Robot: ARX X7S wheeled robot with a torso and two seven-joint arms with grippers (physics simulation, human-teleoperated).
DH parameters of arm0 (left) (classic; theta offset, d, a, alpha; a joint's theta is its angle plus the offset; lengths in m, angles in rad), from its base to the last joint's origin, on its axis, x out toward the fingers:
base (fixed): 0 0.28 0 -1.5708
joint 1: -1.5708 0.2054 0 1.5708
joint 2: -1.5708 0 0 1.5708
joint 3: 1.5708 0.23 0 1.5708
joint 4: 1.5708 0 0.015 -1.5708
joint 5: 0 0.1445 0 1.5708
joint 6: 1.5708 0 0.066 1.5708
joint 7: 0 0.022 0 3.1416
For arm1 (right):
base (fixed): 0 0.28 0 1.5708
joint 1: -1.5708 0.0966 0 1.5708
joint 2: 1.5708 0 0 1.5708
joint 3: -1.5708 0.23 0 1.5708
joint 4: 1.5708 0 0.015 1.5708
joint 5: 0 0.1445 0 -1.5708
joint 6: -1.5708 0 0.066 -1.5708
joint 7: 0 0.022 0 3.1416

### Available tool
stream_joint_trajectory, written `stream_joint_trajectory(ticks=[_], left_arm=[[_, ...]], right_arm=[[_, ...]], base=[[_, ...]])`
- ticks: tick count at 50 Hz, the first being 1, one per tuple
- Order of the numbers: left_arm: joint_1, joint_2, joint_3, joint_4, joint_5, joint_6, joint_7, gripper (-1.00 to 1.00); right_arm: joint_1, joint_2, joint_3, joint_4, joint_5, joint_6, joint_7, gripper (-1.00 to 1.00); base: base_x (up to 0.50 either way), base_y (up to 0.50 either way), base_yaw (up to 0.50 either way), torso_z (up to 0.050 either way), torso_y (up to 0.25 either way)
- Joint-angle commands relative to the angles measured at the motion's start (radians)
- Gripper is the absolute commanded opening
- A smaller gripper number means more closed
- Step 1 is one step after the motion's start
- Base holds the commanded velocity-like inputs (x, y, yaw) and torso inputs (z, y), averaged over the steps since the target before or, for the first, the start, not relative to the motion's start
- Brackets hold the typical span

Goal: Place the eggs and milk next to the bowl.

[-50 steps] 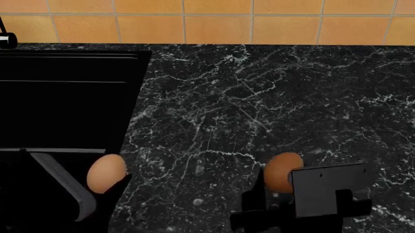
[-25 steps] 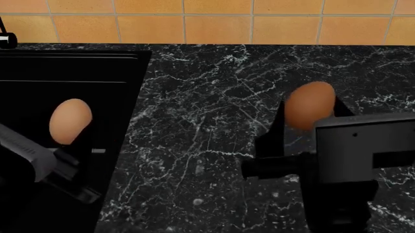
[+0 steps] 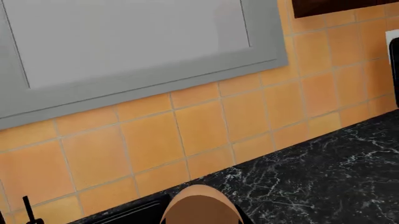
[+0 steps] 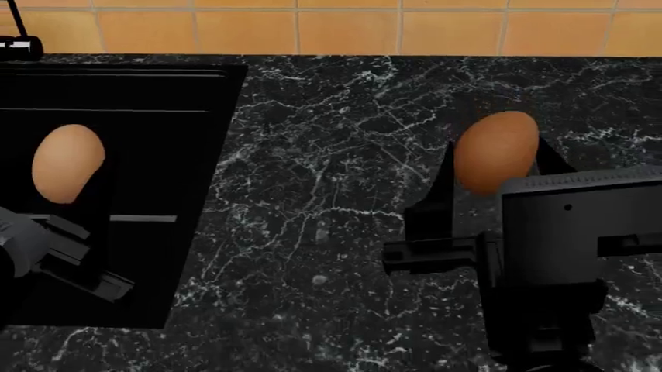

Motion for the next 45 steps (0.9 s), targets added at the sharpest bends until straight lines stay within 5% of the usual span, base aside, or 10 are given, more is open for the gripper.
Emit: stream_joint_trajectory(ticks=[1, 22, 45], left_arm=[[0.004, 0.001, 0.01, -0.002, -0.005, 0.013, -0.017, -1.0], [0.027, -0.007, 0.013, -0.004, -0.006, 0.031, -0.019, -1.0], [0.028, -0.008, 0.012, -0.016, -0.004, 0.051, -0.026, -1.0]], right_arm=[[-0.007, 0.003, -0.003, -0.009, -0.017, 0.007, -0.012, -1.0], [-0.014, 0.003, -0.013, -0.012, -0.012, 0.009, -0.005, -1.0], [-0.014, -0.004, 0.001, -0.017, 0.017, 0.018, -0.002, -1.0]], base=[[-0.48, 0.0, 0.0, 0.0, 0.0], [-0.48, 0.0, 0.0, 0.0, 0.0], [-0.01, -0.36, 0.0, 0.0, 0.0]])
